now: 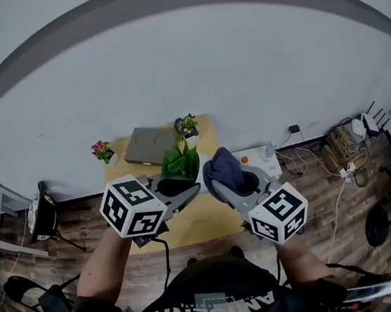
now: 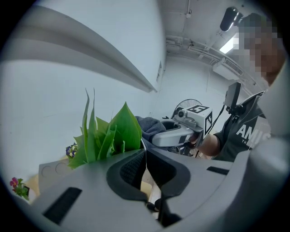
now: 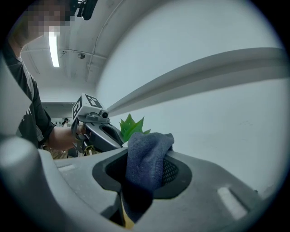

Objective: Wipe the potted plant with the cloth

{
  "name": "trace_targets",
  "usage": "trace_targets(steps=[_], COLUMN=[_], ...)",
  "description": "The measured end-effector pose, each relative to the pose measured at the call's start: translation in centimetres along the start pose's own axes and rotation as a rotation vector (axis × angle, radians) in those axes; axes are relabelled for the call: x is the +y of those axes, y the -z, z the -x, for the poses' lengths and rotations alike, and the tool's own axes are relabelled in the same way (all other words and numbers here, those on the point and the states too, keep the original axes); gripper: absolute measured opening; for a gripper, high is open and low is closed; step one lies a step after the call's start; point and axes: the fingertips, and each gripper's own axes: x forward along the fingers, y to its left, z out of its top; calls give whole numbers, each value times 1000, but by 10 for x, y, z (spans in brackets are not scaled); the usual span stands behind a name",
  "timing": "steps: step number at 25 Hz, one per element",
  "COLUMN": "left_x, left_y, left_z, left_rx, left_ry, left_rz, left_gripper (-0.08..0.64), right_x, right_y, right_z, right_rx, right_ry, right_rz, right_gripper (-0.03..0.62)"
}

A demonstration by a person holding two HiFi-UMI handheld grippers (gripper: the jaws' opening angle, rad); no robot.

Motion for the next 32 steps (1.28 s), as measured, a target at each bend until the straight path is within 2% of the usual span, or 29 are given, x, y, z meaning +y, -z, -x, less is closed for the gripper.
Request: trace_targets(steps=[10, 15, 20, 24, 29, 32], left_x=[0, 0, -5, -7, -9, -10], left_y=[-6, -2, 10, 8, 3, 7], left_z=[5, 7, 5, 5, 9, 10], left_rx=[-17, 5, 74, 86, 35, 44], left_ry=[15, -23, -38, -32, -47, -60], left_rz=[-40, -98, -207, -222, -220, -238], left_gripper=[6, 6, 6, 8, 8, 8], right_x=[-28, -41, -27, -1, 9, 4], right_y=[34, 37, -7, -40, -42, -30], right_z=[15, 25, 22, 8, -7, -11], right_rx=[52, 66, -17, -58, -48, -29], right_ry=[66, 90, 31, -70, -98, -79], right_rz=[-70, -106, -58, 3, 27, -5], right_gripper=[127, 126, 127, 127, 126, 126])
